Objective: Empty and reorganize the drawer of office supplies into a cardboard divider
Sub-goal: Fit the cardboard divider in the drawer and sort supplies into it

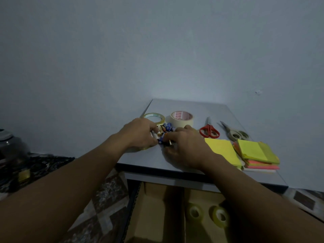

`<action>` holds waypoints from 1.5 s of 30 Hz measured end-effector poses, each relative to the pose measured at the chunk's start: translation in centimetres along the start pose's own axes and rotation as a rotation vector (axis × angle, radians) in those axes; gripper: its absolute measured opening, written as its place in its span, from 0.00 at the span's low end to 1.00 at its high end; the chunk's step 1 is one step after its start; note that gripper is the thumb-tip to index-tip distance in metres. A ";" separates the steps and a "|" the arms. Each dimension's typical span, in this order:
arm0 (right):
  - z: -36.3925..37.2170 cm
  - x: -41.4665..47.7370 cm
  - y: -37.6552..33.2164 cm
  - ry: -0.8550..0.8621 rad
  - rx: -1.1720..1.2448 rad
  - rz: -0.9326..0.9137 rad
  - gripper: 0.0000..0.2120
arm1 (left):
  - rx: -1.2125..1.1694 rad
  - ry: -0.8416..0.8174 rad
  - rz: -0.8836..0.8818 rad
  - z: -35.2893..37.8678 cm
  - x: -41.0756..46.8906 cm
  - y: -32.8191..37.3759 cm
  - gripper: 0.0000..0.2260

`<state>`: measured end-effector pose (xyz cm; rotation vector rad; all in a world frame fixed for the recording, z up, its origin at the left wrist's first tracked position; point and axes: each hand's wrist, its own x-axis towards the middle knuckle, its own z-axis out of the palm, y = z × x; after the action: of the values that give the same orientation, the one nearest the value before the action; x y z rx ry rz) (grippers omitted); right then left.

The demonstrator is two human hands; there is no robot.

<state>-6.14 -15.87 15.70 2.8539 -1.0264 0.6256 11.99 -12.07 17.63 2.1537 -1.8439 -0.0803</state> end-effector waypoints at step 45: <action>-2.9 1.0 0.5 -0.302 0.115 -0.050 0.14 | -0.350 0.105 0.155 -1.7 -0.4 -1.2 0.12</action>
<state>-6.80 -16.31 18.71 3.1339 -0.9761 0.2615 13.50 -11.23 18.85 1.7424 -1.7784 -0.2322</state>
